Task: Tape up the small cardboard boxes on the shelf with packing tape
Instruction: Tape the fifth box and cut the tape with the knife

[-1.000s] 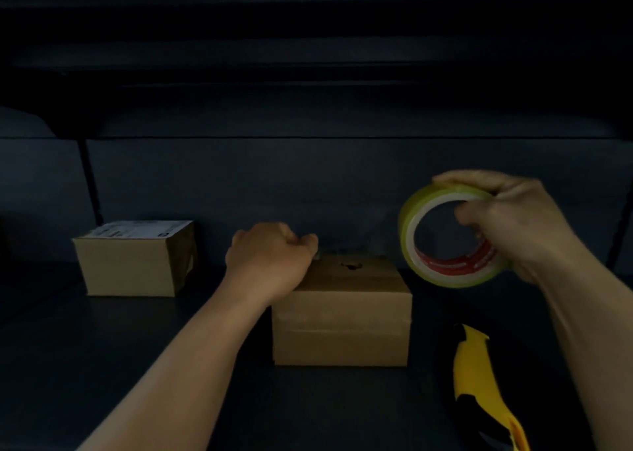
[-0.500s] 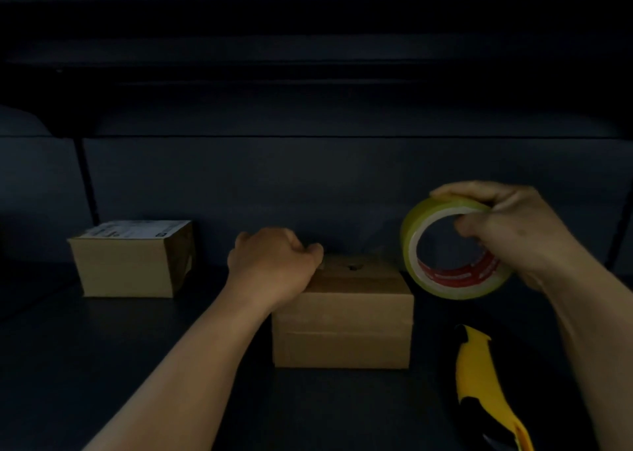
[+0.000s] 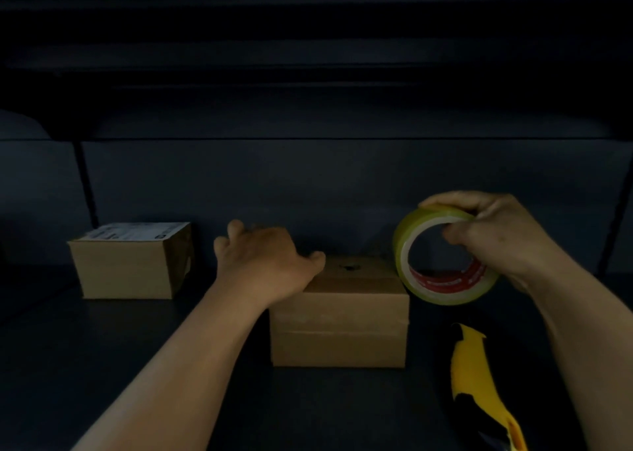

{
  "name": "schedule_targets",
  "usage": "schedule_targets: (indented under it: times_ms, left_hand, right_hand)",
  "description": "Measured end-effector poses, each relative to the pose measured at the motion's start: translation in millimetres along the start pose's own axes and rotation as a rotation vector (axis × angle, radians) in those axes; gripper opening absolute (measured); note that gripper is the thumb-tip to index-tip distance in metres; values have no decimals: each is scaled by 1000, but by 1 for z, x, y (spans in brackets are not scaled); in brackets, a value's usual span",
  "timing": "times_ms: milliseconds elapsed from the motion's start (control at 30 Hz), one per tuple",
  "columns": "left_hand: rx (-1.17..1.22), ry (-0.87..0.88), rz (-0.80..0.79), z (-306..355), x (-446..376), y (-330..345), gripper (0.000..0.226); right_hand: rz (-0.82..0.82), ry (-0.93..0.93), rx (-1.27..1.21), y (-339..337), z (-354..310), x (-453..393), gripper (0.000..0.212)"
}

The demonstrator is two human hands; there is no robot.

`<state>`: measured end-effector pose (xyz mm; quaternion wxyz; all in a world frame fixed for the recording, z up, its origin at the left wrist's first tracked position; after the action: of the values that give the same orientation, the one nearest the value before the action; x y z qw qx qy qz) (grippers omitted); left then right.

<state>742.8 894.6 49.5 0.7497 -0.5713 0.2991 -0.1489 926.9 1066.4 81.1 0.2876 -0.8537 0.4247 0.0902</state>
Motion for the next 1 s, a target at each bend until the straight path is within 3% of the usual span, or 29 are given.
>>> schedule_targets:
  times_ms: [100,200,267,333,433,700,900,1000]
  left_hand:
    - [13,52,24,7,4,-7,53]
    - [-42,283,62,36,18,-16,37]
    - [-49,490,-80,64,39,-2,45]
    - [-43,587,-249,83,61,15,57]
    - [-91,562,-282,89,69,22,78]
    - [-180,347,-398,29,63,18,104]
    - [-175,485,-389,59,66,19,88]
    - [-186,561,-399,77,62,20,93]
  right_hand:
    - [-1,4,2,1,1,0,43]
    - [11,-8,18,0,1,-1,44]
    - [10,-13,30,0,-1,-1,44]
    - [10,-10,29,0,-1,-1,43]
    - [5,-1,31,0,0,1,42]
    - [-19,18,38,3,2,1,40]
    - [-25,-2,35,4,-1,0,41]
    - [-37,-17,37,6,-2,0,40]
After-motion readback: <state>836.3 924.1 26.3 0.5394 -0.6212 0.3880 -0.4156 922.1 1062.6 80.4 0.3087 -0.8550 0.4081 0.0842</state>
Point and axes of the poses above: each hand's wrist, its own x-axis away from the middle knuckle, its own y-axis out of the palm, z = x × y, the point moved 9 cm from there along -x, towards the middle knuckle, and after that the axes turned 1 degree about -y, right-handed, at the moved point
